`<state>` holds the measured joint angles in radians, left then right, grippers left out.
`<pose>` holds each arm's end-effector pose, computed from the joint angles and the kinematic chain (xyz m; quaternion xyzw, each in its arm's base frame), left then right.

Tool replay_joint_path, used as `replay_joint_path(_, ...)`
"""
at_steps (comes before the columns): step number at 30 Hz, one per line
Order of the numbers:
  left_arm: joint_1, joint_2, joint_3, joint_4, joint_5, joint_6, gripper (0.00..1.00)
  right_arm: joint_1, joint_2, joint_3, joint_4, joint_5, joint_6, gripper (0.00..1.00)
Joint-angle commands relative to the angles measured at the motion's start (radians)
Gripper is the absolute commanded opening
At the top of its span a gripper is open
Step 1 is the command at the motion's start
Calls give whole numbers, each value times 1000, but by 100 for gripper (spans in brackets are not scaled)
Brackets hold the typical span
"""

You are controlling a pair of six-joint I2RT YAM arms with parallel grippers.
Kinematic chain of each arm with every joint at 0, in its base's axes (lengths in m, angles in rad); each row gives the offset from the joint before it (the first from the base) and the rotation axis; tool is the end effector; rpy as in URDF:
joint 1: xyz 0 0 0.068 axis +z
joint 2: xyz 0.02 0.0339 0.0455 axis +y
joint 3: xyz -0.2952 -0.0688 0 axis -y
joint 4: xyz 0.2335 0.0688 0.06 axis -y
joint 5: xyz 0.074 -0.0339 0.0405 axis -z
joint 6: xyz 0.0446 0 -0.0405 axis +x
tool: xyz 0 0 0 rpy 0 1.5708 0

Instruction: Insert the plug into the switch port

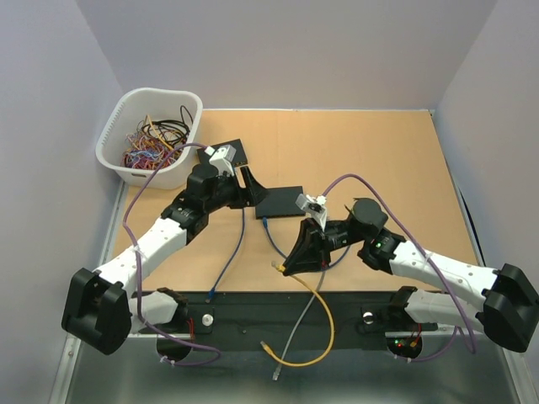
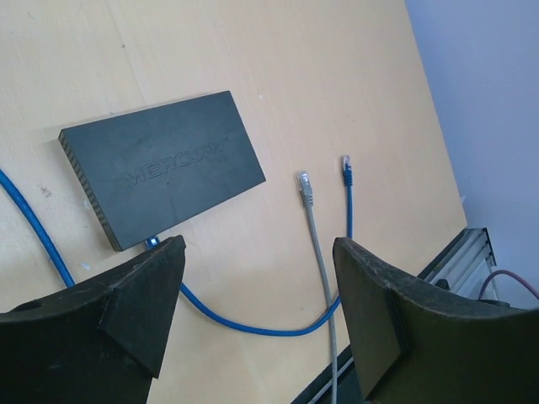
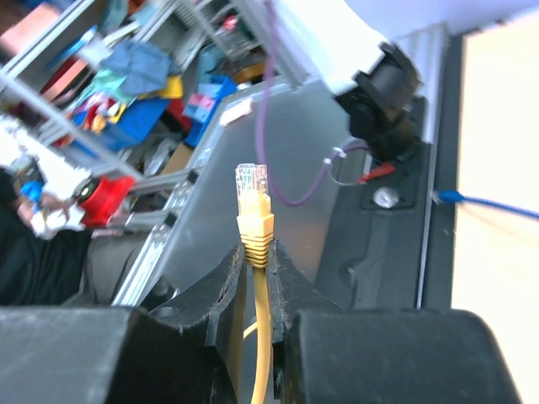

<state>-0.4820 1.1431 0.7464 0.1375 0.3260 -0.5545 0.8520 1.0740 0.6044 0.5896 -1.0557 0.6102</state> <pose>0.2135 -0.1278 0.3174 0.0705 0.7851 -0.4098 0.4590 0.1090 0.1836 0.3323 -0.4432 0.5235 0.6803 0.2581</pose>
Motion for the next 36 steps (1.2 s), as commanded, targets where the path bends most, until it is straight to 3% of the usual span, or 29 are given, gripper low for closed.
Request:
replay_joint_path(1, 3, 35, 39, 39, -11, 27, 81, -2, -8, -38, 35, 88, -6, 0)
replay_joint_path(5, 10, 99, 65, 63, -18, 42, 81, -19, -35, -75, 26, 179, -13, 1)
replay_joint_path(12, 20, 312, 174, 77, -65, 85, 81, -77, -31, -84, -149, 449, -59, 1)
replay_joint_path(17, 22, 452, 275, 74, -88, 103, 80, -80, 75, -16, -352, 673, -113, 1)
replay_joint_path(23, 25, 604, 413, 18, -93, 120, 79, -87, 158, 8, -404, 729, -109, 0)
replay_joint_path(29, 23, 485, 285, 117, 50, 84, 77, -91, 109, 24, -396, 726, -132, 0)
replay_joint_path(32, 23, 350, 119, 298, 169, 32, 75, -99, 70, 40, -357, 711, -135, 0)
replay_joint_path(36, 25, 135, -94, 586, 251, -88, 76, -113, 29, 29, -202, 553, -87, 0)
